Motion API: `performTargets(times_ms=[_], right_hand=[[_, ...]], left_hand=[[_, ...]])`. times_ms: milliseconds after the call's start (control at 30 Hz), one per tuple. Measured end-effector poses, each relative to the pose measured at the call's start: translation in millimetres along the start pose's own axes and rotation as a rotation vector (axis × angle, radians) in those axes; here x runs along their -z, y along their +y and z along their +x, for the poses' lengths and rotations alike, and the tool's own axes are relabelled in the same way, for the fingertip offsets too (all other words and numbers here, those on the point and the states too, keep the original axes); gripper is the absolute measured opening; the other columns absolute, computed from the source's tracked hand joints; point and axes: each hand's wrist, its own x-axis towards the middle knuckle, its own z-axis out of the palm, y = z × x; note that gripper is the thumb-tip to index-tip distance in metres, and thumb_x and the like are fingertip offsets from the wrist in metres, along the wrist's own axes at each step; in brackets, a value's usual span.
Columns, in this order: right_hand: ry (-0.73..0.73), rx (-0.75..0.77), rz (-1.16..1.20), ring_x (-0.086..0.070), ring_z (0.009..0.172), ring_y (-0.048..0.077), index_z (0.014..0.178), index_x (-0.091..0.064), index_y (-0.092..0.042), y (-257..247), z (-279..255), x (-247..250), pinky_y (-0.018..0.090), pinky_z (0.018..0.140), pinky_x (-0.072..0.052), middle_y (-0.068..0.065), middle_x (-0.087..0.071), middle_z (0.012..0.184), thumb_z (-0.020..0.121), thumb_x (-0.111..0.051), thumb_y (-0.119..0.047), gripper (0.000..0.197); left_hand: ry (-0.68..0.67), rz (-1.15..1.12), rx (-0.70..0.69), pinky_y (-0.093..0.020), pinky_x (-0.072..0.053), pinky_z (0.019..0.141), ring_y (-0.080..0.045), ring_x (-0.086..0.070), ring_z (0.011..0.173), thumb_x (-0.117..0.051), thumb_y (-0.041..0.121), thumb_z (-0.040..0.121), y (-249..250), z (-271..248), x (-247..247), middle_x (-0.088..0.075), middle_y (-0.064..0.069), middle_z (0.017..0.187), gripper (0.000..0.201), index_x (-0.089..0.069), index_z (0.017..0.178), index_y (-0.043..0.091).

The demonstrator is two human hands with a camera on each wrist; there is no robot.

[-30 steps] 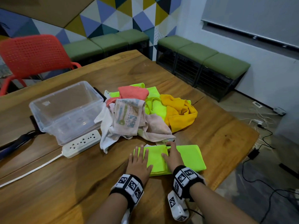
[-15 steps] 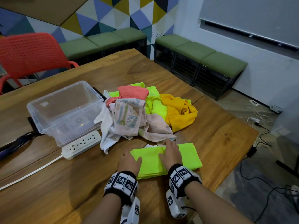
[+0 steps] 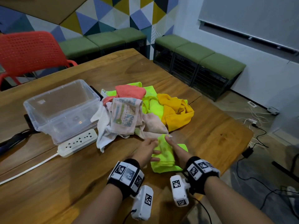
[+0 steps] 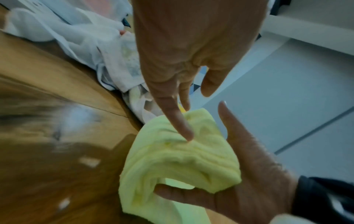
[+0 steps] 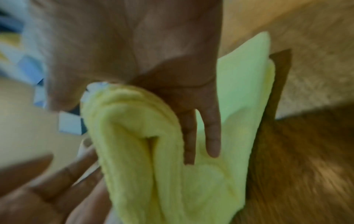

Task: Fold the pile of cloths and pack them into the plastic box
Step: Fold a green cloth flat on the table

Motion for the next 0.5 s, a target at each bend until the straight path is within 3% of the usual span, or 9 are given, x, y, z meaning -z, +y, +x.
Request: performTargets(times_ms=[100,167,200,267,367,400,500], right_hand=[[0.056,-0.022,-0.048,-0.061,0.095,0.031,0.114,-0.061,-0.005,-3,-6,24,0.045,0.094,-0.047,0.016,-0.066,0.102,0.08,-0.063,-0.032,0.043],[0.207,-0.006,-0.142,-0.061,0.092,0.031,0.121,-0.055,0.002,-2,-2,41,0.042,0.087,-0.049,0.017,-0.064,0.103,0.085,-0.063,-0.02,0.043],[0.28,0.008,-0.176,-0.06,0.096,0.032,0.124,-0.053,0.004,-1,-1,50,0.043,0.09,-0.049,0.019,-0.063,0.108,0.087,-0.063,-0.018,0.044],[0.381,0.035,-0.286,-0.058,0.105,0.033,0.128,-0.05,0.004,2,2,66,0.046,0.097,-0.046,0.022,-0.059,0.121,0.087,-0.064,-0.016,0.047],[0.452,0.058,-0.544,-0.054,0.115,0.033,0.13,-0.046,-0.002,9,8,84,0.036,0.088,-0.044,0.016,-0.055,0.126,0.088,-0.064,-0.023,0.05],[0.463,0.064,-0.633,-0.053,0.115,0.032,0.13,-0.045,-0.004,11,9,86,0.034,0.086,-0.044,0.015,-0.055,0.126,0.088,-0.064,-0.025,0.051],[0.483,0.052,-0.892,-0.05,0.119,0.03,0.133,-0.042,-0.011,17,18,91,0.039,0.098,-0.044,0.013,-0.05,0.133,0.079,-0.066,-0.038,0.064]], left_hand=[[-0.075,0.149,-0.102,-0.028,-0.049,0.076,-0.021,-0.054,0.103,-0.042,0.002,0.095,-10,13,-16,-0.05,-0.006,0.123,0.038,-0.046,0.132,0.009],[-0.019,0.286,-0.159,-0.032,-0.048,0.09,-0.02,-0.054,0.104,-0.049,0.001,0.091,-21,25,-20,-0.051,-0.007,0.127,0.038,-0.049,0.127,0.014],[0.035,0.32,-0.141,-0.037,-0.048,0.094,-0.021,-0.056,0.103,-0.054,0.004,0.088,-25,29,-19,-0.051,-0.008,0.127,0.037,-0.049,0.121,0.019],[0.14,0.364,-0.043,-0.044,-0.047,0.096,-0.027,-0.057,0.106,-0.066,0.02,0.081,-37,42,-15,-0.052,-0.01,0.124,0.038,-0.046,0.114,0.022],[0.085,0.376,0.129,-0.042,-0.048,0.095,-0.029,-0.057,0.112,-0.076,0.059,0.062,-57,65,-14,-0.055,-0.01,0.128,0.085,-0.046,0.126,0.012],[0.059,0.377,0.159,-0.039,-0.049,0.093,-0.03,-0.058,0.111,-0.075,0.058,0.065,-54,63,-19,-0.057,-0.011,0.127,0.085,-0.046,0.128,0.009],[0.024,0.389,0.143,-0.035,-0.051,0.083,-0.033,-0.061,0.106,-0.076,0.039,0.073,-56,68,-32,-0.063,-0.013,0.118,0.06,-0.055,0.119,0.005]])
